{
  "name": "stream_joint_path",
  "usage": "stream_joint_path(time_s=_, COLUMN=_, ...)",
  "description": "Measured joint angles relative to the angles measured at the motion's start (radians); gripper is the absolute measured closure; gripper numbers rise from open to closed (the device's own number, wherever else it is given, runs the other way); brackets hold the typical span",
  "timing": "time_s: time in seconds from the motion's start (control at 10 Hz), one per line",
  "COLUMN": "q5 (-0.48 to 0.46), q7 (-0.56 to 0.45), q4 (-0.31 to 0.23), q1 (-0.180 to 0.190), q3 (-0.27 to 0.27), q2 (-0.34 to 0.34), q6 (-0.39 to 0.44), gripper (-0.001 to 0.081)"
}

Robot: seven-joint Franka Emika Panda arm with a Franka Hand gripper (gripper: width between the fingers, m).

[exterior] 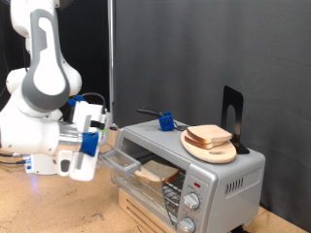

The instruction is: Make a piece of toast with the oven

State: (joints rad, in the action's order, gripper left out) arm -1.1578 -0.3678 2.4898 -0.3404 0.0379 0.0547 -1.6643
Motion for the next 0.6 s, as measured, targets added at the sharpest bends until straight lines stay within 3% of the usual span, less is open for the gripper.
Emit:
stream_joint_path(time_s=0.3, q5=-0.009, q7=-0.017, q4=0.031, q1=0.014, q3=-0.029, q2=-0.023, q6=0.026, gripper=0.0124)
stream_joint_path(time_s=0.6, q5=0.001, q7=-0.014, q4=0.075, q1=0.010, q3=-0.024, q2=-0.071, q6=0.057, gripper=0.0124)
